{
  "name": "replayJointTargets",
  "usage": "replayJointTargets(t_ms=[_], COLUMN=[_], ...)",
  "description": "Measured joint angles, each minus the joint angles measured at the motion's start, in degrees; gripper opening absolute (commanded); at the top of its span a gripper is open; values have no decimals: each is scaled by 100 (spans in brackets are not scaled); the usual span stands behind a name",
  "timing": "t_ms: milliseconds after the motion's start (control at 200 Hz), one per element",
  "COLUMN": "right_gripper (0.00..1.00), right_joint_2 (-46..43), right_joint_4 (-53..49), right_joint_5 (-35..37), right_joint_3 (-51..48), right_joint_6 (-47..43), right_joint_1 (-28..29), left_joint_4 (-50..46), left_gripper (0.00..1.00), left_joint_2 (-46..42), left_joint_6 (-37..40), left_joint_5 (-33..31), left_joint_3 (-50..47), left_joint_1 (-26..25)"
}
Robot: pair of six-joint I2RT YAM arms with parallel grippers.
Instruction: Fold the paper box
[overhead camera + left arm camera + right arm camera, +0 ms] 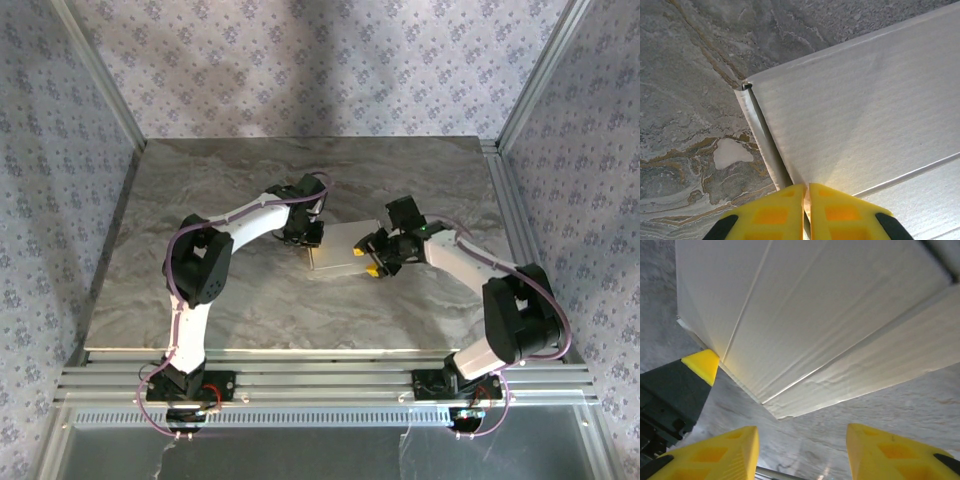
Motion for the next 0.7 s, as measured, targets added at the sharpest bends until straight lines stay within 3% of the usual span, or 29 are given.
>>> replayJointTargets(t_ms=[300,700], right_gripper=[53,55], right_joint_2=[417,852], right_joint_4=[568,1036], right_joint_5=[90,87], right_joint_3=[-76,-96], right_joint_6=[1167,1449], right_joint_1=[76,11], left_joint_4=[-4,-61], left_gripper=[10,10], left_joint_2=[4,44], left_joint_6=[-37,-37], left_joint_5=[20,61], left_joint_3=[11,79], left_joint_1=[-20,-35])
